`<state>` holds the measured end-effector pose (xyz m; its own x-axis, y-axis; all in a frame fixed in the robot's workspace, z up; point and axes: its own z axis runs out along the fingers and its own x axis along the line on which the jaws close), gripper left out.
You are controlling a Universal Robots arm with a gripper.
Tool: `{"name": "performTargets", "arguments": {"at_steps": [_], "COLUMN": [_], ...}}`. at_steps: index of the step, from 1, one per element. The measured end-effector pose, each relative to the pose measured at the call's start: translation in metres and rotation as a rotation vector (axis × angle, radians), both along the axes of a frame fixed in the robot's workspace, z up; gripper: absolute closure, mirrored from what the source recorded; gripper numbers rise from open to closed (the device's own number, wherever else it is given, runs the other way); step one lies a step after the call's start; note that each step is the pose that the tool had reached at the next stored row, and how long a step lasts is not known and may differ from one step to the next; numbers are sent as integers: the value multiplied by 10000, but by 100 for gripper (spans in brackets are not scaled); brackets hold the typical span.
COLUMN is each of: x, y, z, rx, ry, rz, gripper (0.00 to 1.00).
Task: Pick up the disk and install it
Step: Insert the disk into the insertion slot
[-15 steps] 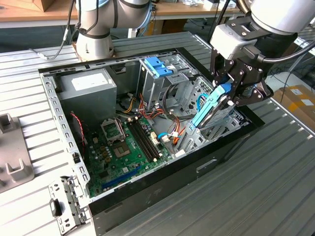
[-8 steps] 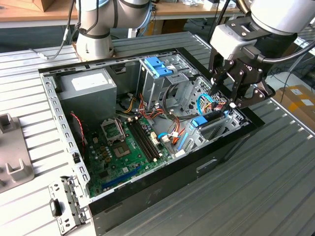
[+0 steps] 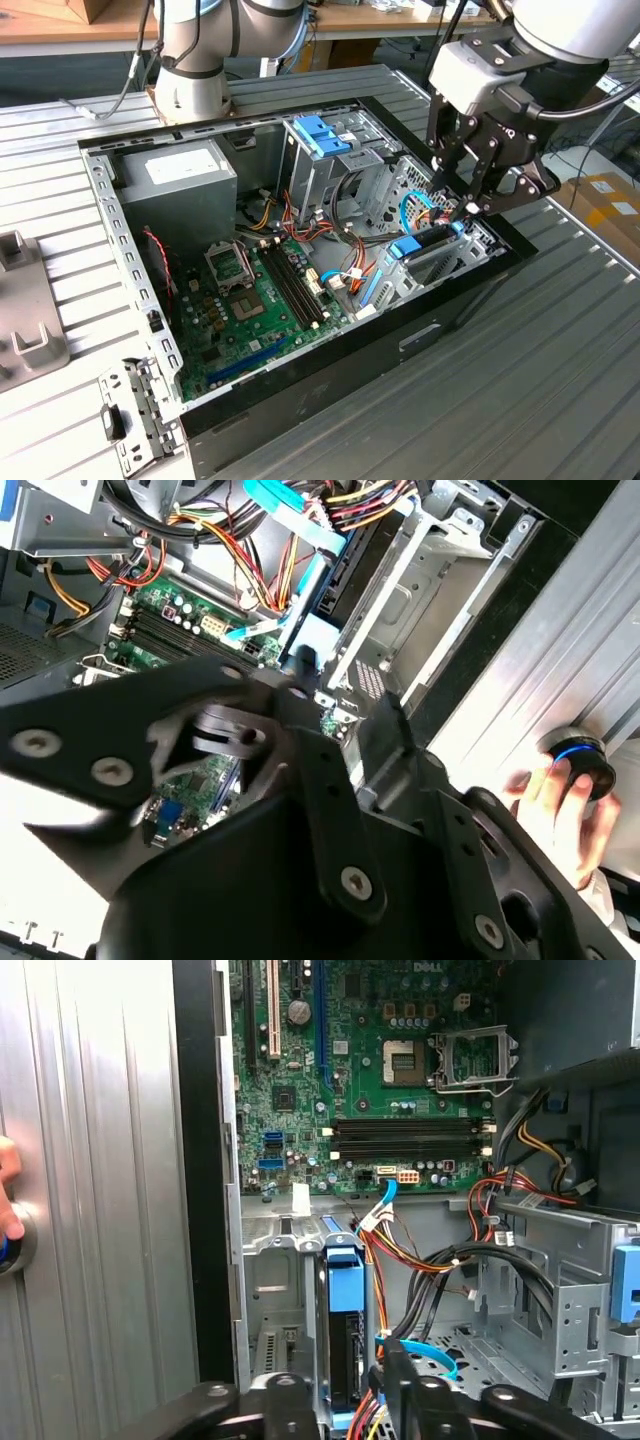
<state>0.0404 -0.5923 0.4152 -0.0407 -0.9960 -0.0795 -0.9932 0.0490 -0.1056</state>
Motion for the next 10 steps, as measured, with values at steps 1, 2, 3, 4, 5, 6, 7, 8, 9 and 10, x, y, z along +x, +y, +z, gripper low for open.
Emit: {"name": "performTargets", "arguments": {"at_steps": [1,2,3,4,5,6,7,8,9,10], "x": [3,19,44,76,106,148,181,213,286,329], "y": [0,1,1,1,1,1,1,1,1,1], "z": [-1,-5,-14,-26,-36,-48,-57,-67,-81,-88], "rx": [-2,-3,-13,-23,-29,-40,-51,-61,-113,-224], "ry": [3,15,35,61,83,114,137,157,185,209], "rz": [0,-1,0,-2,-1,0,0,0,-1,-1], "gripper": [64,70,70,76,82,88,90,90,90,90]}}
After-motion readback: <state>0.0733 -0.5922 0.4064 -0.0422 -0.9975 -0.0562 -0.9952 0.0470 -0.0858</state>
